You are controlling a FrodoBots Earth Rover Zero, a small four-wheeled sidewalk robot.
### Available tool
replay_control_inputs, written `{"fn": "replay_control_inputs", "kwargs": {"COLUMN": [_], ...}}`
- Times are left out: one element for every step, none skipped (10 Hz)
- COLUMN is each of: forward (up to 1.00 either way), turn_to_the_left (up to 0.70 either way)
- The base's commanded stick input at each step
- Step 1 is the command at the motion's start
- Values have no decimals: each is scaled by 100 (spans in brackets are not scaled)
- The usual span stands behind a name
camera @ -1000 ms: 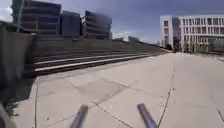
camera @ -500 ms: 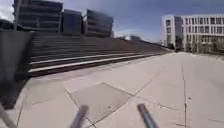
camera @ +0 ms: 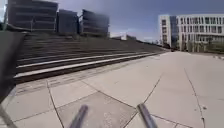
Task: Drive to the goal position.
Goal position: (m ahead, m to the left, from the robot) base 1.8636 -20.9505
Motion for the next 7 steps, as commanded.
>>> {"fn": "replay_control_inputs", "kwargs": {"forward": [70, 70, 70, 70, 70, 70, 70], "turn_to_the_left": [-35, -35, -35, -35, -23, -5, 0]}}
